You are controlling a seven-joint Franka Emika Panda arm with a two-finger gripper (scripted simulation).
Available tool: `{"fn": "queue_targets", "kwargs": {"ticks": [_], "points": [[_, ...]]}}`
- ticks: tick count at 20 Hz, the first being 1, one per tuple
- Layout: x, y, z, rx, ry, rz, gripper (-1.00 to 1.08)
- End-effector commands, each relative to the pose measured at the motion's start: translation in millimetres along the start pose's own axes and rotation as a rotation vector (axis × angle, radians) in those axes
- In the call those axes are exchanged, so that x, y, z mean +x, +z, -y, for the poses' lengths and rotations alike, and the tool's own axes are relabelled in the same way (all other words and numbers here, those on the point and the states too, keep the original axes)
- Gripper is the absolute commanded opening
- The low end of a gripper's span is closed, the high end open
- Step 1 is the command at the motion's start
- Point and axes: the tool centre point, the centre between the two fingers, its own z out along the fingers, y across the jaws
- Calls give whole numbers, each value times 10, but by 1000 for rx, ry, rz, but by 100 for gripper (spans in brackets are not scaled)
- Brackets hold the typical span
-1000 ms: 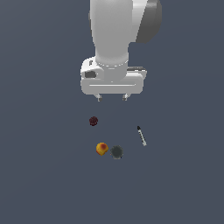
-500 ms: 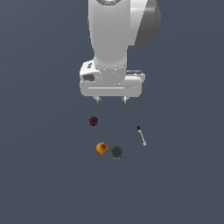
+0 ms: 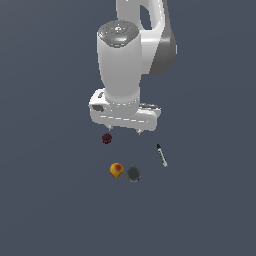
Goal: Pick up a designated object from a clutter of objects.
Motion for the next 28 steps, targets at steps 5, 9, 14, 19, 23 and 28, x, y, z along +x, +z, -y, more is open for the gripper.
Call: {"fn": "queue_targets", "kwargs": {"ticks": [5,9,14,19,23,28], "points": [[314,555,-82,4,185,-11,100],[478,927,-151,4,302,-20,100],[605,1289,-227,2,411,-29,100],[671,1523,-281,1,479,-35,100],[693,1612,-303,0,505,-38,100],[688,1629,-303,-1,503,-36,100]]}}
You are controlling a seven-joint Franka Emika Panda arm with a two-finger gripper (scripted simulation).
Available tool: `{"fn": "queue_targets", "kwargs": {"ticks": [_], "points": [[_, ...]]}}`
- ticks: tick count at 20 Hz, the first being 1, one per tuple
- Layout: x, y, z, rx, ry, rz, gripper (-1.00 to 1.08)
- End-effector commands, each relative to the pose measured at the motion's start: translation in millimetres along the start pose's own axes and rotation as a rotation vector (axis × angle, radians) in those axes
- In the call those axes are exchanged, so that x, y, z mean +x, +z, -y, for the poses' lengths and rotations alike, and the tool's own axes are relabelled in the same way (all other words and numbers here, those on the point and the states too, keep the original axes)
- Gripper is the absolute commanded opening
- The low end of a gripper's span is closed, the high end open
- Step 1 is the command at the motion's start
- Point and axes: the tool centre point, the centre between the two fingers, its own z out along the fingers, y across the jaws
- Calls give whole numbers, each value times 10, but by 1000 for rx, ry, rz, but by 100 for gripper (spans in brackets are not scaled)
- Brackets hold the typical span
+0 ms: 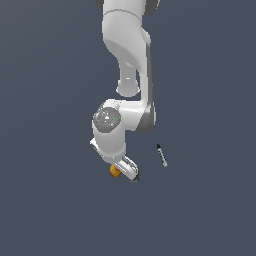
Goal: Pick up a designated object from a clutter of objects.
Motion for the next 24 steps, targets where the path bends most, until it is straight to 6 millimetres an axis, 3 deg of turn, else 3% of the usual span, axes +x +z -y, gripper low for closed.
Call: {"fn": "queue_targets", "kwargs": {"ticks": [1,10,15,16,24], "points": [[-1,29,1,0,0,0,100],[-3,434,-7,1,5,-1,100],[6,506,3,1,5,-1,100],[6,506,3,1,5,-1,-100],[6,506,3,1,5,-1,-100]]}}
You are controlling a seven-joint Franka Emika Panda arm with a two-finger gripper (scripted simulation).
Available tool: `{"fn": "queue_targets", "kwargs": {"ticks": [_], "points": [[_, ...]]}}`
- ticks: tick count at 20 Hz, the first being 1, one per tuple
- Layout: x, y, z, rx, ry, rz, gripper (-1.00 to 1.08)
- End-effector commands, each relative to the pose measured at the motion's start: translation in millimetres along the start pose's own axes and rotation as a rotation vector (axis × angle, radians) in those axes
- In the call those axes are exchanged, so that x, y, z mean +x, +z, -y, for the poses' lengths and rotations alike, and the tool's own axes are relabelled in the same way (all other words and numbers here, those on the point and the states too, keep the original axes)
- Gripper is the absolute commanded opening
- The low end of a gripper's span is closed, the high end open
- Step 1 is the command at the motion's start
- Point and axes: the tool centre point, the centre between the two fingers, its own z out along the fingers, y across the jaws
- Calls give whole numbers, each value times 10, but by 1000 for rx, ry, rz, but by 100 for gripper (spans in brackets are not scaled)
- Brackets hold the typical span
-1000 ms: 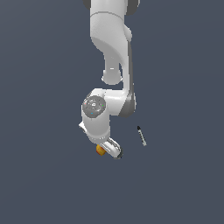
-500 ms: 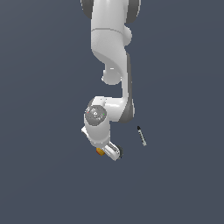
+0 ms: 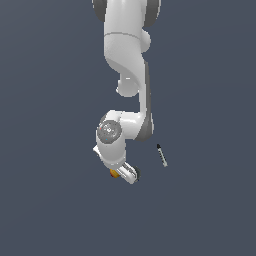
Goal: Pick up a designated object from a clutter of objects.
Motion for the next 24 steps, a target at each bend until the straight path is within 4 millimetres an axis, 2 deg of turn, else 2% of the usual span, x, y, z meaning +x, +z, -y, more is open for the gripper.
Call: {"fn": "queue_targets", "kwargs": {"ticks": [1,7,13,18,24], "points": [[-8,18,-3,-2,0,2,-100],[-34,-46,-2,0,0,0,-100],[-168,-226,-4,0,0,0,-100],[-358,-480,-6,0,0,1,-100],[-674,-909,-10,0,0,1,-100]]}}
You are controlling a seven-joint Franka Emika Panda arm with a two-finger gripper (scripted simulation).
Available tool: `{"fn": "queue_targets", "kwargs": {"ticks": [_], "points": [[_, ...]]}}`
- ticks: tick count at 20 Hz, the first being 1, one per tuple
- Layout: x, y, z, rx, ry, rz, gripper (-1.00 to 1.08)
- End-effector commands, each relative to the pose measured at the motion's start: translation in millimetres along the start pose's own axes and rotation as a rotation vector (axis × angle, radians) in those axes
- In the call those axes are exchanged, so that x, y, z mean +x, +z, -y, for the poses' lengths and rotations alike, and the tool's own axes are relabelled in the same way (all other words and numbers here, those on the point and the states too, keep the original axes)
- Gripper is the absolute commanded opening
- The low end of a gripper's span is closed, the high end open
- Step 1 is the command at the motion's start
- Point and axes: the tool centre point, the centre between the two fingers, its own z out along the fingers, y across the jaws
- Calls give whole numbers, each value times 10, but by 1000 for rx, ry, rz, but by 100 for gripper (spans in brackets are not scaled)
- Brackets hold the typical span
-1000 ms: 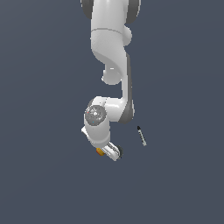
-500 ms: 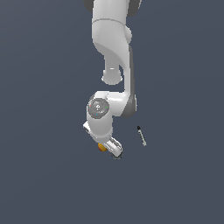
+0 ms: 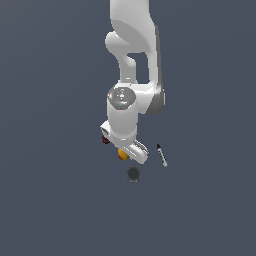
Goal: Pick up a designated object from a clutter of objects.
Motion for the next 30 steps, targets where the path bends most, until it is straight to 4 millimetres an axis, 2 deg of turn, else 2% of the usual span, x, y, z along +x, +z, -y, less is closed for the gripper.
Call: {"fn": "queue_targets", "kwargs": {"ticks": [1,12,24,30], "points": [[-139,-197,1,1,0,-1,-100],[-768,-1066,-5,-1,0,-2,-100],[-1526,-2148,4,-3,0,-4,-100],[-1847,-2617,21,-3,0,-3,-100]]}}
